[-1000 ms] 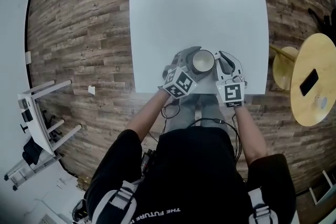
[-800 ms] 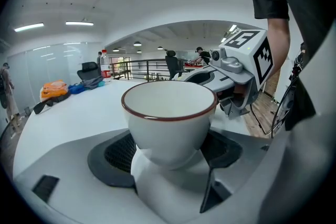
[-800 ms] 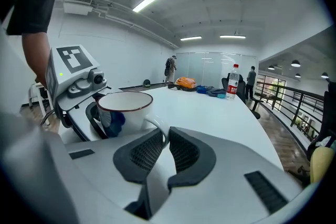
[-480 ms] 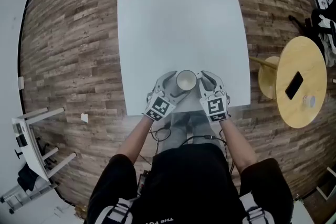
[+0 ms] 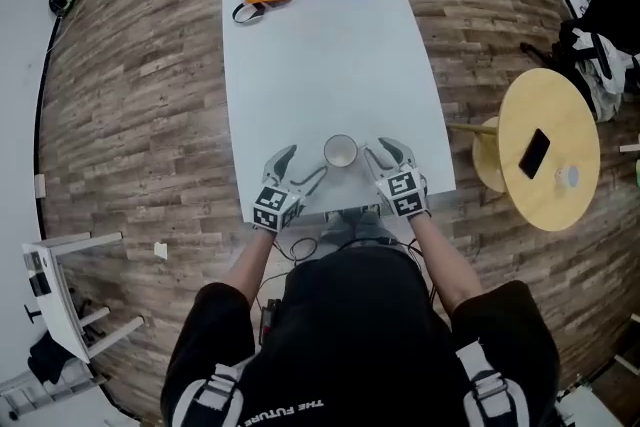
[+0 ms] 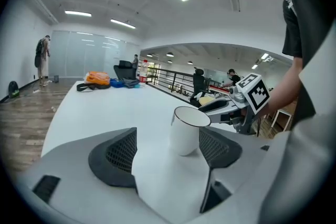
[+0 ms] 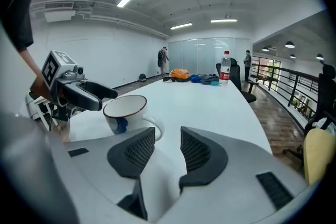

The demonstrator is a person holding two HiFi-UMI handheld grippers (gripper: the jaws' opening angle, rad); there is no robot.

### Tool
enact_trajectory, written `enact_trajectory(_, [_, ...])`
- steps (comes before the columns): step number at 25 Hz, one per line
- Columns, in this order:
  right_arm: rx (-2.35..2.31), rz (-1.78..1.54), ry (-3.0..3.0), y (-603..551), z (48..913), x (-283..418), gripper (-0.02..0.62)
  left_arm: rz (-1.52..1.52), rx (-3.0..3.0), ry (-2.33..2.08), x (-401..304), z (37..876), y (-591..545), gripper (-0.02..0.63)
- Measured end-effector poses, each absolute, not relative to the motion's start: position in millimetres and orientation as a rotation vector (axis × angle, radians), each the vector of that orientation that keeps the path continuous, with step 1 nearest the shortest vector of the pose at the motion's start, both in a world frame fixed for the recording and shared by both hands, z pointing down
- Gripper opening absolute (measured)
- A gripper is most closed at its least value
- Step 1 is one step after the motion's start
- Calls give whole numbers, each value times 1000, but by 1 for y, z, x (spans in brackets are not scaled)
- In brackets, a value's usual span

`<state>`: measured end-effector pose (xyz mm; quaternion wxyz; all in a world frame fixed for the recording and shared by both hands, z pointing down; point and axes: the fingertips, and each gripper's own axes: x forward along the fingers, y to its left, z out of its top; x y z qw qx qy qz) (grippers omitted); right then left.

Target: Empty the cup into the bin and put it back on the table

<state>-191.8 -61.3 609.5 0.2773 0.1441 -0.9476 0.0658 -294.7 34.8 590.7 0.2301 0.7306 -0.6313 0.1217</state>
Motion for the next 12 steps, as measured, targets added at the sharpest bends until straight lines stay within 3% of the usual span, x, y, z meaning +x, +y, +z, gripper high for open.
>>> enact_trajectory(5, [498, 72, -2605, -71, 556, -176, 141, 252, 1964, -1941, -319, 520, 41, 365])
enact_trajectory(6, [521, 41, -2632, -71, 540, -179, 141, 246, 1956, -1982, -326, 512, 45, 290])
enact_trajectory(7, [544, 15, -2667, -73, 524, -182, 141, 241, 1950, -2023, -334, 504, 48, 135])
enact_trajectory(8, [559, -2, -2710, -75, 507, -186, 141, 224, 1950, -2051, -339, 493, 47, 44])
enact_trajectory(11, [524, 30, -2852, -73, 461, -201, 138, 101, 1990, -2037, -332, 455, 36, 22])
enact_trajectory(12, [499, 64, -2901, -70, 448, -207, 70, 79, 2006, -2025, -328, 445, 32, 21])
